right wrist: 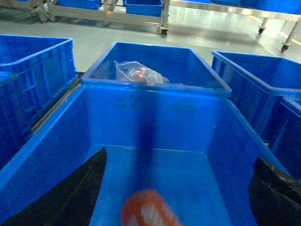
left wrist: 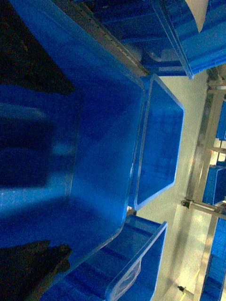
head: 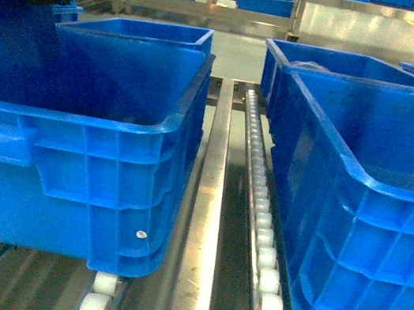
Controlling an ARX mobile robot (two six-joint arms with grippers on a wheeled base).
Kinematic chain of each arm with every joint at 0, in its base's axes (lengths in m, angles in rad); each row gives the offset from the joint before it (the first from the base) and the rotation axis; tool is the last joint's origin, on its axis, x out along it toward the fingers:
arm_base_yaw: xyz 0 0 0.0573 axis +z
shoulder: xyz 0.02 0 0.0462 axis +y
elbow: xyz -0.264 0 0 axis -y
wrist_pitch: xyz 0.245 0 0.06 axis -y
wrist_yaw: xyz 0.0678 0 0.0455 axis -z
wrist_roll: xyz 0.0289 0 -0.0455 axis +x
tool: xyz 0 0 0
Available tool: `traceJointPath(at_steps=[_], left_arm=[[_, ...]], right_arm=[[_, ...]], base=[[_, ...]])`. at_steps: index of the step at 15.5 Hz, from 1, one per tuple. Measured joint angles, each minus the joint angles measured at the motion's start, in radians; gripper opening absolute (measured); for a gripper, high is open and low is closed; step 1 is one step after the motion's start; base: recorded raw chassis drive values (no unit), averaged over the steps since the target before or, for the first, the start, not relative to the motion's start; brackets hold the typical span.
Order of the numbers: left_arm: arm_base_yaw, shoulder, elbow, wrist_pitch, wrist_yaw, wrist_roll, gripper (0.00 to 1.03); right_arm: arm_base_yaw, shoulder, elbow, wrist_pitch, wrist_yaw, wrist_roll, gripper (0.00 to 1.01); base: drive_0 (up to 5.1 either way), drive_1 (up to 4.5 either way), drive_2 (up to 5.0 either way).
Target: Sort blue parts and orange caps into right shelf containers
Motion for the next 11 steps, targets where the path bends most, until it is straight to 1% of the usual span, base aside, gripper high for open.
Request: traceJointPath(at_steps=[1,2,8,9,11], left_arm=[[0.003,0.001,0.000,0.001,0.001,0.007,1.00],[0.004,0.007,0.000,0.007,0.005,0.007,0.98],[0.004,0.013,0.000,0.016,0.008,0.009,0.98],[0.004,0.012,0.000,0.028,-0.014,0.010,0.98],[0.003,0.009,-0.001,0.030,-0.024,0.006,0.98]], right_arm=[[0.000,0.011,0.002,0.002,-0.007,0.011,1.00],[-0.001,0.023,0.011,0.003,-0.010,0.023,0.97],[-0.001,0.033,0.016,0.003,-0.023,0.038,0.98],[-0.001,0.033,0.032,-0.039,0.020,0.037,0.98],[-0.001,0.033,0.033,-0.039,0.021,0.037,0.98]], base=[[0.0,0.00,0.0],[0.0,0.00,0.0],[0.0,0.00,0.0],[0.0,0.00,0.0],[0.0,0.00,0.0]])
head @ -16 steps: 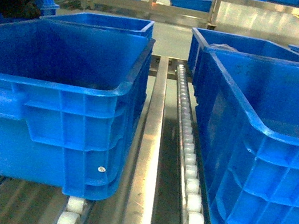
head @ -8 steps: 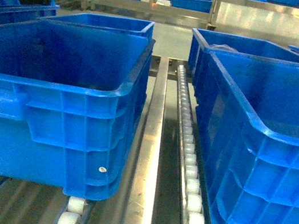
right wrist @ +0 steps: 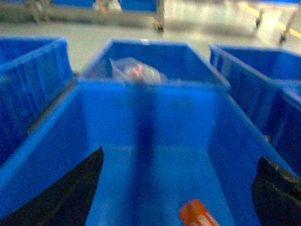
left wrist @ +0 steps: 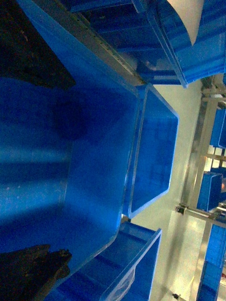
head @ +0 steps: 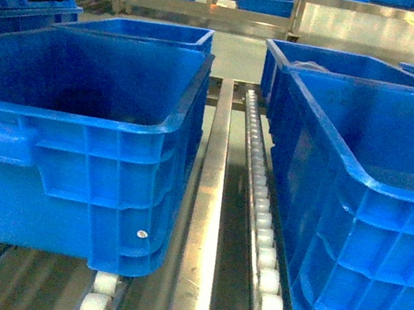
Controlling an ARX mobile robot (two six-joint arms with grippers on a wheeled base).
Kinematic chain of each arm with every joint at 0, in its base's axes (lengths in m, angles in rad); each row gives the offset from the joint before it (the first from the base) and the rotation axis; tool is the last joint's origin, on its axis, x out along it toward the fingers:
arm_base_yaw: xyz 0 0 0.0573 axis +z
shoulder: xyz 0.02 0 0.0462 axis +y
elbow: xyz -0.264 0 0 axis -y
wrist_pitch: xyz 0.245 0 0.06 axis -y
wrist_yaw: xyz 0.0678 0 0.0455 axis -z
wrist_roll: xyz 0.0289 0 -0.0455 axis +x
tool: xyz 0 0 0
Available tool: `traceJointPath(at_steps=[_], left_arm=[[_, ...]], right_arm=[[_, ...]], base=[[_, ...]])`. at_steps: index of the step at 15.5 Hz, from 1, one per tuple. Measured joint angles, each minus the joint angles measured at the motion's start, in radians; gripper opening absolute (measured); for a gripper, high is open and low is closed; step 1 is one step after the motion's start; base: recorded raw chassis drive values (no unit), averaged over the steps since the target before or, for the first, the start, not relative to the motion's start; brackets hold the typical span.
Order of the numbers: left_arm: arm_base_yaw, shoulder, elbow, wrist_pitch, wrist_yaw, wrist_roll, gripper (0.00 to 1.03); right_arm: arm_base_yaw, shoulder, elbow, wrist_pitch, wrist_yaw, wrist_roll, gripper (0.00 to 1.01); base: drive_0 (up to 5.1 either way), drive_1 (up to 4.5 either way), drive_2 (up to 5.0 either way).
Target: Sort blue parts and orange caps into right shelf containers
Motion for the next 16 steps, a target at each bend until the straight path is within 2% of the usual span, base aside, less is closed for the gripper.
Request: traceJointPath(at_steps=[1,2,3,4,7,12,13,16], left_arm=[[0.000,-0.002,-0.039,0.117,0.001,0.037,0.90],[0.020,-0.058,-0.147,0.198,0.030,0.089,0.75],[0.033,-0.126,-0.248,0.239,0.036,0.116,0.61],[0.039,-0.196,-0.339,0.265,0.034,0.130,0.44],[0.036,-0.331,-0.518,0.284,0.037,0.133,0.04],[0.036,-0.603,-0.717,0.211,0.036,0.134,0.02],[0.036,-0.624,-0.752,0.260,0.036,0.134,0.02],[0.036,-0.774,-0.822,0.143,0.036,0.134,0.02]], right_arm=[[-0.016,0.003,-0.043,0.164,-0.077,0.018,0.86],[-0.021,-0.053,-0.146,0.247,-0.098,0.028,0.72],[-0.021,-0.111,-0.239,0.275,-0.100,0.031,0.57],[-0.021,-0.164,-0.311,0.293,-0.101,0.031,0.42],[-0.021,-0.310,-0.473,0.303,-0.102,0.031,0.00],[-0.021,-0.578,-0.651,0.206,-0.103,0.035,0.01],[-0.021,-0.582,-0.687,0.280,-0.103,0.035,0.01],[-0.021,-0.752,-0.740,0.127,-0.103,0.035,0.01]], base=[[0.0,0.00,0.0],[0.0,0.00,0.0],[0.0,0.00,0.0],[0.0,0.00,0.0],[0.0,0.00,0.0],[0.0,0.00,0.0],[0.0,0.00,0.0],[0.0,0.00,0.0]])
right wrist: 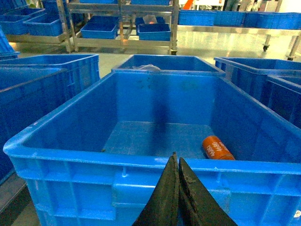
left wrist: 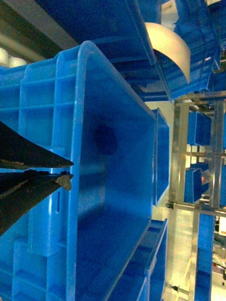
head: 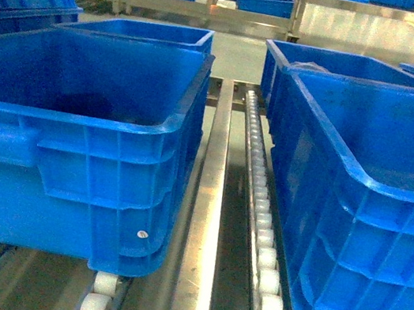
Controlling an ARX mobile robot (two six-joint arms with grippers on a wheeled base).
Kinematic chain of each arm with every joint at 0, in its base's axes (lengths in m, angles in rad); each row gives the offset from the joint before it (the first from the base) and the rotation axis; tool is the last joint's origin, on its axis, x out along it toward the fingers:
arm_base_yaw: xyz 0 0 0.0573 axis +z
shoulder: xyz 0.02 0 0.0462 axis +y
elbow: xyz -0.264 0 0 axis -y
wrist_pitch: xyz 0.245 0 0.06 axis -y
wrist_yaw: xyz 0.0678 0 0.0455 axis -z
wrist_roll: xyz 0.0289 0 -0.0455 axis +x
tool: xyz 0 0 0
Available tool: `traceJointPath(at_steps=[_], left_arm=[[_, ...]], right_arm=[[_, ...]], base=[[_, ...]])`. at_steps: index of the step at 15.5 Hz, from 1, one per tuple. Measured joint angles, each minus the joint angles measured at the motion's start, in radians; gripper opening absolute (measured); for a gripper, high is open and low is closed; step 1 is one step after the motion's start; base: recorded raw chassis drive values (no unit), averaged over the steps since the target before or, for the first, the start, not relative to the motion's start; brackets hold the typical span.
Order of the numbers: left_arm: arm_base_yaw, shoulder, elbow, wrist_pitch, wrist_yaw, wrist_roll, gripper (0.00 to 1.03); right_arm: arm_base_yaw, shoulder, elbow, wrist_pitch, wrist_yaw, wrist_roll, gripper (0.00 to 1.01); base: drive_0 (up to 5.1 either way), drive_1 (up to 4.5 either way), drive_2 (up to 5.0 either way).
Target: Sort blue parts and orange caps into right shelf containers
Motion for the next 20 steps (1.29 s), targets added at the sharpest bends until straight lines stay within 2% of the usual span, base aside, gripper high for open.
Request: traceJointPath(at_steps=[6,12,20], left_arm=[[0.000,-0.344,-0.030,-0.300,0.000,0.000,0.02],[0.000,-0.528,-0.031,-0.472,0.000,0.000,0.02],[0.000,-0.698,-0.031,-0.642,0.000,0.000,0.02]], right_arm=[[0.000,-0.325,-0.017,-0.295,0.000,0.001,0.01],[0.000,-0.492,-0.018,-0.452,0.000,0.002,0.01],[0.000,-0.645,-0.018,-0.606,0.000,0.003,0.01]], base=[[0.0,0.00,0.0],[0.0,0.00,0.0],[0.0,0.00,0.0]])
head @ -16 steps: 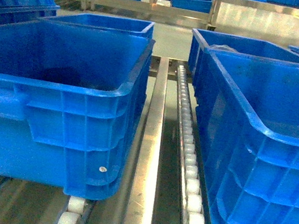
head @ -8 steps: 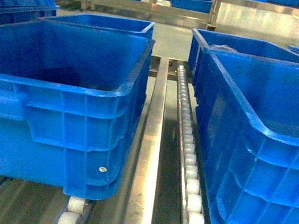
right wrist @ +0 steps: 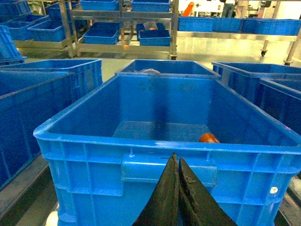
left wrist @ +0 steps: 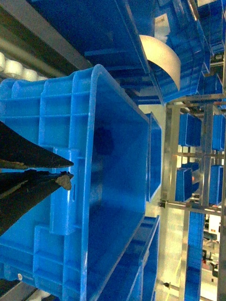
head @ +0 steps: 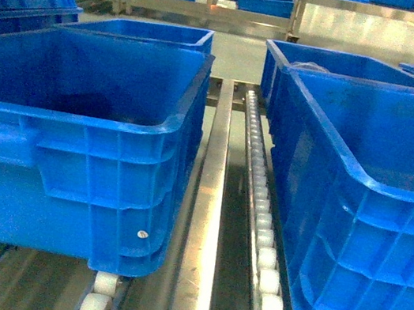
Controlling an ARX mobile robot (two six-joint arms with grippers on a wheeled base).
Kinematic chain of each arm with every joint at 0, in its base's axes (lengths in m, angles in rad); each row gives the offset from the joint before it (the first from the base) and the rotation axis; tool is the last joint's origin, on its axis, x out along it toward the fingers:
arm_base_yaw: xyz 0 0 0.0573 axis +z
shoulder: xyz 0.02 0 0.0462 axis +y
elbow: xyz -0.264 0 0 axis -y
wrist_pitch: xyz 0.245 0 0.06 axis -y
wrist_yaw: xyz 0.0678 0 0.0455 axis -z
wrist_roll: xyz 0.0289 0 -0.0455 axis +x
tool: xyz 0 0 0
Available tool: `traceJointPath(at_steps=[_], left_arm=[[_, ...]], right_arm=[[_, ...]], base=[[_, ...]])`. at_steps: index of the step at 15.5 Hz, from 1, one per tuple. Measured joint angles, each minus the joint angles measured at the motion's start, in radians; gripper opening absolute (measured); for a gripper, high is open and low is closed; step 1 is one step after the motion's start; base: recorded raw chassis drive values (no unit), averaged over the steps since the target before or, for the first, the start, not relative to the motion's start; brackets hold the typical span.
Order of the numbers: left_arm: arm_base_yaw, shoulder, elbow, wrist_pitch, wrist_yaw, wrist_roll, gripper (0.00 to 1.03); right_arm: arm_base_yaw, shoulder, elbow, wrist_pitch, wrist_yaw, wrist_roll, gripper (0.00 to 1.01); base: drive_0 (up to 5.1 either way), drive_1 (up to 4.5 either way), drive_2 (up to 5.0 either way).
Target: Sort blue parts and orange caps into right shelf containers
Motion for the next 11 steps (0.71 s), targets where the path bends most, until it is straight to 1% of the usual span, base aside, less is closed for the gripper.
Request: traceJointPath(at_steps=[1,2,3,4,5,6,8,9,11], left_arm=[[0.000,-0.020,0.000,-0.018,0.000,0.000,0.02],[0.000,-0.035,0.000,-0.034,0.000,0.000,0.02],[0.000,-0.107,0.003,-0.137,0.000,0.000,0.02],[0.001,-0.195,0.001,-0.225,0.001,0.002,0.02],[-0.001,-0.200,0.007,-0.202,-0.002,0.002,0.02],[0.001,-0.201,0.001,-0.219,-0.002,0.002,0.02],[0.001,-0.201,0.000,-0.215,0.002,0.002,0.02],[0.001,-0.201,0.000,-0.215,0.002,0.002,0.14],[0.001,-0.201,0.000,-0.215,0.002,0.003,0.41]], right_arm=[[0.000,-0.019,0.000,-0.019,0.000,0.000,0.01],[0.000,-0.083,0.000,-0.121,0.000,0.000,0.01],[0.000,-0.185,0.000,-0.192,-0.002,0.000,0.01],[0.000,-0.184,0.003,-0.187,-0.001,0.000,0.01],[-0.001,-0.185,0.000,-0.201,-0.002,0.000,0.01],[-0.001,-0.185,0.000,-0.194,-0.002,0.000,0.01],[-0.001,-0.185,0.000,-0.196,-0.002,0.000,0.01],[-0.001,-0.185,0.000,-0.196,-0.002,0.000,0.12],[-0.001,-0.185,0.000,-0.196,-0.002,0.000,0.40]], base=[[0.0,0.00,0.0],[0.0,0.00,0.0],[0.0,0.00,0.0],[0.0,0.00,0.0],[0.0,0.00,0.0],[0.0,0.00,0.0],[0.0,0.00,0.0],[0.0,0.00,0.0],[0.0,0.00,0.0]])
